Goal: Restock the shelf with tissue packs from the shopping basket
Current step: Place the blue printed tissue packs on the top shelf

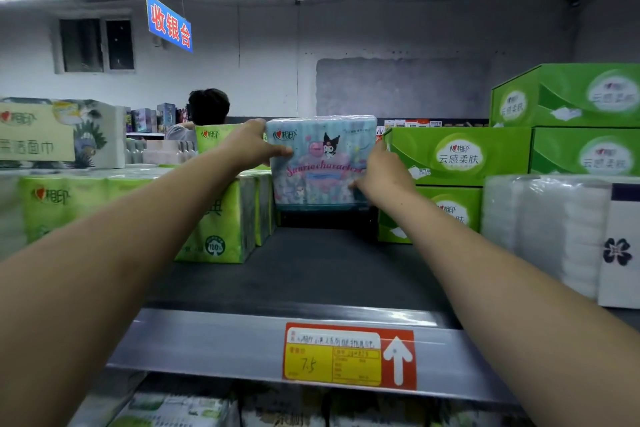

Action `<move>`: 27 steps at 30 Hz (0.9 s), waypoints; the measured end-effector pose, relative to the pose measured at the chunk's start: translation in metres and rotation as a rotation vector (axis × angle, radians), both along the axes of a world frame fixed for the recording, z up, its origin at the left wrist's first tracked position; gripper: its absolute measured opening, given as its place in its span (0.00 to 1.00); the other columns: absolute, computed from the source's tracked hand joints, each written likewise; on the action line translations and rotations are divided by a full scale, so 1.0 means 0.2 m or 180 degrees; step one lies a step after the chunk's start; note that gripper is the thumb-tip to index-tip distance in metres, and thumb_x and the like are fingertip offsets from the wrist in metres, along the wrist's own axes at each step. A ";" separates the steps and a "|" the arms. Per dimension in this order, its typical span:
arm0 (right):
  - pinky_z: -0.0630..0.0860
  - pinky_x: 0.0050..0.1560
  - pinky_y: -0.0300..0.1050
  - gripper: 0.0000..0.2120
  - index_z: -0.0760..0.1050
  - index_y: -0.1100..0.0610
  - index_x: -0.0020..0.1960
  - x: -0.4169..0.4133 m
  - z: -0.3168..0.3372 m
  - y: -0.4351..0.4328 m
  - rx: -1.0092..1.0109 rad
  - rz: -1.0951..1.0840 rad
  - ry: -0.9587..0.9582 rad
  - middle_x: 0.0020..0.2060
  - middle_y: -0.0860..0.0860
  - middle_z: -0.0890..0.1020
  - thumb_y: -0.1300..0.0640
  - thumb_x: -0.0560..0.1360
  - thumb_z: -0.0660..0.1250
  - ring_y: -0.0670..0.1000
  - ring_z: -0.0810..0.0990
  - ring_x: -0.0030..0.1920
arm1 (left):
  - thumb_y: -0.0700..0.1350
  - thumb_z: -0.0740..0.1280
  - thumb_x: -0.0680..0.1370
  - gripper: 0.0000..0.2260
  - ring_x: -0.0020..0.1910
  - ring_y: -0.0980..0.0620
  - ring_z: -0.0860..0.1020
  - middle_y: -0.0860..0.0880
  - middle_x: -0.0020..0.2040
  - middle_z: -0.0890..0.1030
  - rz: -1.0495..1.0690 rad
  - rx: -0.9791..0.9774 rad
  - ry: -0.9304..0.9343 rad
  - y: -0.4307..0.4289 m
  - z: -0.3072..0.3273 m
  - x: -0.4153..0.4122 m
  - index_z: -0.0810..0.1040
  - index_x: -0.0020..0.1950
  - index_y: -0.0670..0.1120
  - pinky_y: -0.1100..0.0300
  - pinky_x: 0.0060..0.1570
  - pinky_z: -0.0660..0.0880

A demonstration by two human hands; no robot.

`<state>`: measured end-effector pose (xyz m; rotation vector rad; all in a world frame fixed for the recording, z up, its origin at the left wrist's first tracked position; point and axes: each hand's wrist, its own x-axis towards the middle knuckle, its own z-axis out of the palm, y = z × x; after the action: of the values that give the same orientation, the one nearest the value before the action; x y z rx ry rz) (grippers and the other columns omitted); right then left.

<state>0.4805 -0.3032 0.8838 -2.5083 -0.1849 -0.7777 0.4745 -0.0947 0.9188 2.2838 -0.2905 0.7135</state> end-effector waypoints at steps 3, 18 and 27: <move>0.76 0.55 0.56 0.36 0.54 0.64 0.72 -0.01 0.00 0.00 0.0040 0.0130 0.0036 0.60 0.59 0.77 0.57 0.73 0.71 0.60 0.78 0.58 | 0.49 0.72 0.73 0.15 0.50 0.42 0.81 0.42 0.52 0.83 0.0027 0.0069 0.0113 0.02 -0.01 0.02 0.79 0.54 0.41 0.44 0.55 0.78; 0.77 0.43 0.48 0.42 0.50 0.68 0.73 0.00 -0.04 0.00 -0.0308 -0.0098 0.0248 0.55 0.59 0.79 0.61 0.71 0.73 0.57 0.81 0.50 | 0.54 0.71 0.73 0.19 0.30 0.52 0.67 0.47 0.31 0.71 0.0605 0.0842 0.0461 -0.03 -0.02 0.01 0.70 0.33 0.42 0.60 0.29 0.61; 0.73 0.38 0.47 0.50 0.34 0.65 0.76 0.01 -0.04 0.00 -0.0324 -0.0031 0.0242 0.53 0.60 0.78 0.63 0.73 0.71 0.55 0.79 0.45 | 0.51 0.69 0.76 0.17 0.50 0.45 0.77 0.42 0.53 0.81 0.0470 0.0884 0.0649 -0.02 -0.02 0.05 0.77 0.58 0.40 0.56 0.43 0.70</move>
<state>0.4822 -0.3033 0.8759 -2.6315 -0.1904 -0.6912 0.4837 -0.0992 0.9141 2.6410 -0.1318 0.5327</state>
